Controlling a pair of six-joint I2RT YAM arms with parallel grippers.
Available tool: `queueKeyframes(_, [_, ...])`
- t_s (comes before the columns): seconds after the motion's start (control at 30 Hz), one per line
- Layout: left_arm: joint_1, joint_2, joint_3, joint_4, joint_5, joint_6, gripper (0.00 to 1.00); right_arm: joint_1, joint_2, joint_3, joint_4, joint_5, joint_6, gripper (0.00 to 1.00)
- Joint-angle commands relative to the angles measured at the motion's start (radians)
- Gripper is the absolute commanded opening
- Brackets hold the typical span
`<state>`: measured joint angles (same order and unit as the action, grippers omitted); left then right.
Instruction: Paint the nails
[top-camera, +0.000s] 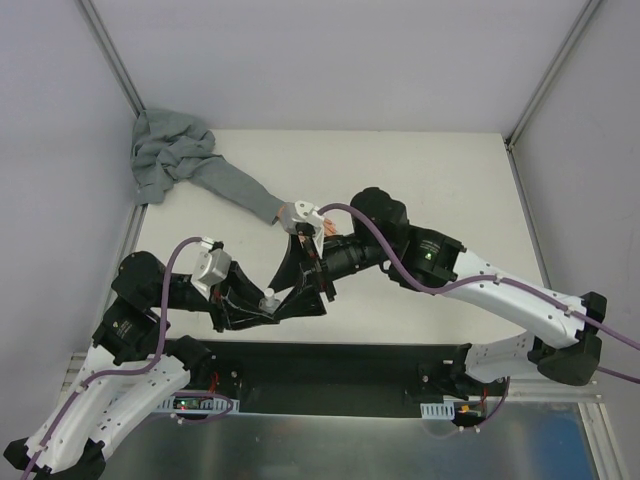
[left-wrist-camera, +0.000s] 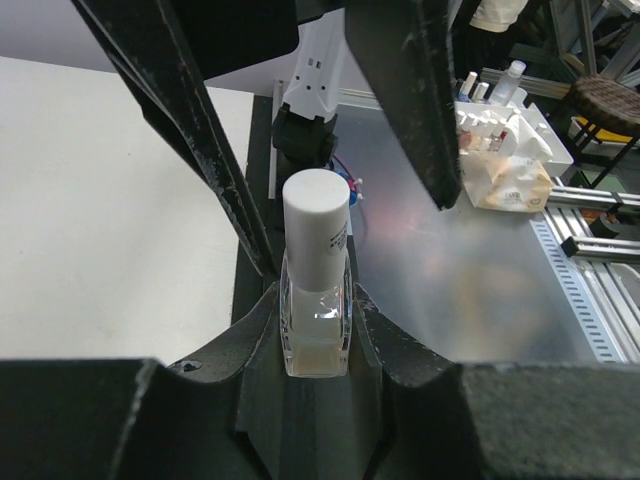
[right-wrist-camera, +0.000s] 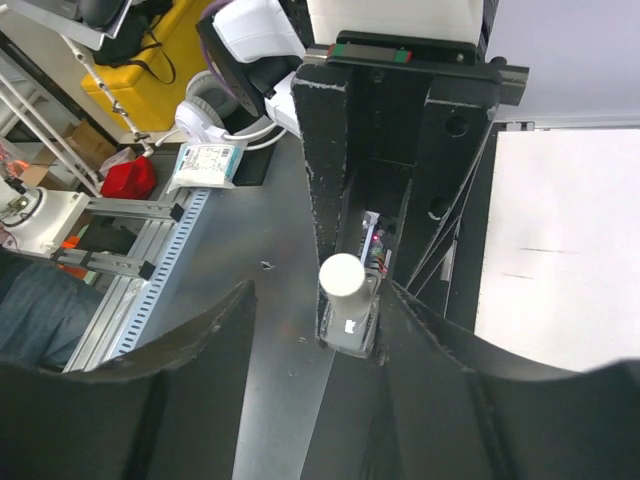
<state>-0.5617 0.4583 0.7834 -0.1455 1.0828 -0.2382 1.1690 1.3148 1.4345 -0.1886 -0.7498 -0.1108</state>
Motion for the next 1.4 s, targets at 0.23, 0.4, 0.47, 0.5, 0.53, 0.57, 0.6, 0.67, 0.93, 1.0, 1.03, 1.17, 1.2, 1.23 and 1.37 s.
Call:
queueKeyframes(0.23, [0.003,-0.001,0.034,0.103,0.058,-0.039,0.0,-0.017,0.037,0.047,0.167,-0.103,0.054,0.4])
queueKeyframes(0.4, [0.003,-0.001,0.036,0.115,0.049,-0.05,0.0,-0.015,0.038,0.037,0.176,-0.1,0.057,0.26])
queueKeyframes(0.47, [0.003,-0.003,0.039,0.119,0.028,-0.055,0.0,-0.017,0.037,0.03,0.178,-0.099,0.056,0.19])
queueKeyframes(0.5, [0.005,-0.004,0.039,0.119,0.016,-0.056,0.0,-0.017,0.032,0.027,0.179,-0.097,0.056,0.1])
queueKeyframes(0.53, [0.005,-0.006,0.042,0.122,0.005,-0.058,0.0,-0.017,0.029,0.017,0.179,-0.092,0.054,0.07])
queueKeyframes(0.57, [0.003,-0.007,0.043,0.124,-0.026,-0.061,0.0,-0.017,0.026,0.012,0.181,-0.089,0.053,0.03])
queueKeyframes(0.6, [0.003,-0.006,0.048,0.123,-0.044,-0.062,0.0,-0.017,0.021,0.006,0.179,-0.079,0.051,0.01])
queueKeyframes(0.67, [0.003,-0.012,0.054,0.126,-0.092,-0.064,0.0,-0.017,0.008,-0.02,0.179,-0.068,0.045,0.01])
queueKeyframes(0.93, [0.003,-0.007,0.094,0.138,-0.363,-0.041,0.0,0.038,-0.077,-0.152,0.184,0.167,-0.021,0.01])
queueKeyframes(1.0, [0.003,-0.001,0.097,0.138,-0.406,-0.026,0.0,0.06,-0.094,-0.187,0.184,0.27,-0.036,0.01])
queueKeyframes(1.03, [0.005,0.002,0.096,0.139,-0.44,-0.006,0.0,0.089,-0.095,-0.195,0.184,0.312,-0.044,0.01])
queueKeyframes(1.17, [0.005,0.036,0.094,0.136,-0.474,0.075,0.0,0.171,-0.059,-0.188,0.109,0.59,-0.047,0.01])
queueKeyframes(1.2, [0.003,0.049,0.093,0.126,-0.475,0.094,0.0,0.193,-0.042,-0.154,0.077,0.724,-0.03,0.01])
queueKeyframes(1.23, [0.003,0.057,0.093,0.121,-0.48,0.13,0.0,0.239,-0.025,-0.134,0.055,0.792,-0.021,0.01])
queueKeyframes(1.37, [0.003,0.08,0.077,0.1,-0.561,0.201,0.0,0.398,0.133,0.064,-0.299,1.532,0.286,0.01])
